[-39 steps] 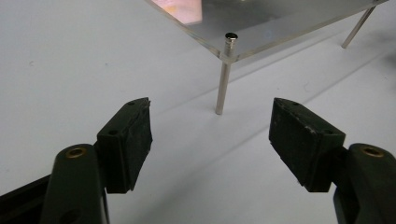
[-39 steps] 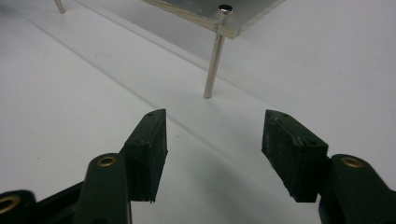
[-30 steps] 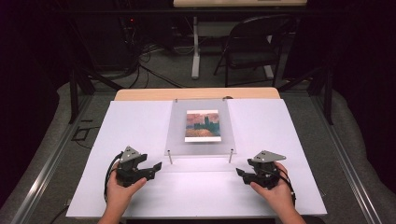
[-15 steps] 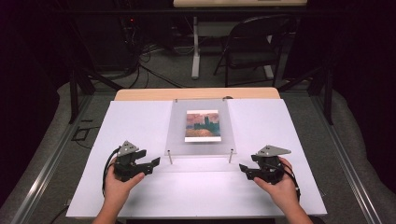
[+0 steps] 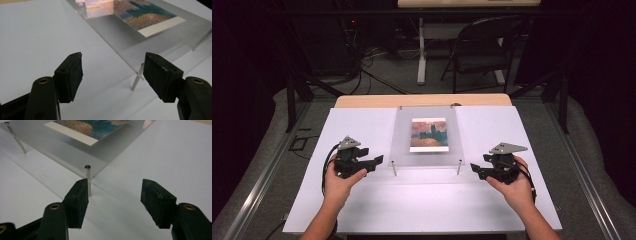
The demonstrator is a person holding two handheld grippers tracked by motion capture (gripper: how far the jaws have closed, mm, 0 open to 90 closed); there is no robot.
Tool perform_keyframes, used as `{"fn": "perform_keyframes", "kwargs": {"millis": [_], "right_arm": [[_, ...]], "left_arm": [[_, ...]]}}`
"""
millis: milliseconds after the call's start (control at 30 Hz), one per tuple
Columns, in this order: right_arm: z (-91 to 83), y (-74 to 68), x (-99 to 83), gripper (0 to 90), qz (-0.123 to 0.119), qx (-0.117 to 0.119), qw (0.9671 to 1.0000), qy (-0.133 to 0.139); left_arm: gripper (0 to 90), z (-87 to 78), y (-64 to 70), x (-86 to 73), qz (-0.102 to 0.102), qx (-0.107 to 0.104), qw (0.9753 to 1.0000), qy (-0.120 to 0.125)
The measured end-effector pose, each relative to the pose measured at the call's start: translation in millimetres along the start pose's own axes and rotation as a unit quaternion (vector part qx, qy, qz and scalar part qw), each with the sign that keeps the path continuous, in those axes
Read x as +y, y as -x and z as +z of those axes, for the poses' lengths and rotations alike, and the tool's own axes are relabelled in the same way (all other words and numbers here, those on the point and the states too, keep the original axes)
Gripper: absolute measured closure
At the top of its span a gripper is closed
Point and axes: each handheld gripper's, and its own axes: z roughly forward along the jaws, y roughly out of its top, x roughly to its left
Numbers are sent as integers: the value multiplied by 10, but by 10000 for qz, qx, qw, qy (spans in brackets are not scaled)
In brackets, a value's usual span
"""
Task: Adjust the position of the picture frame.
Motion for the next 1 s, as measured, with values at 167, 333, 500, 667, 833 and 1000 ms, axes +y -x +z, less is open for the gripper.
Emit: {"fn": "perform_keyframes", "kwargs": {"millis": [167, 333, 500, 667, 833, 1000], "right_arm": [[60, 48, 117, 383, 60, 49, 10000, 10], [137, 75, 228, 376, 20, 27, 10000, 1], [244, 123, 299, 374, 16, -22, 10000, -35], [371, 191, 326, 375, 99, -2, 9999, -49], [480, 246, 363, 380, 70, -14, 9999, -90], [539, 293, 453, 399, 95, -76, 9999, 65]], "left_arm": [[315, 48, -64, 114, 37, 37, 10000, 53], [316, 128, -117, 192, 48, 3, 10000, 19], [318, 217, -146, 251, 28, -16, 10000, 15], [318, 328, -161, 294, 42, -9, 10000, -18], [318, 448, -188, 368, 18, 35, 9999, -97], [318, 530, -211, 461, -14, 44, 9999, -146]]}}
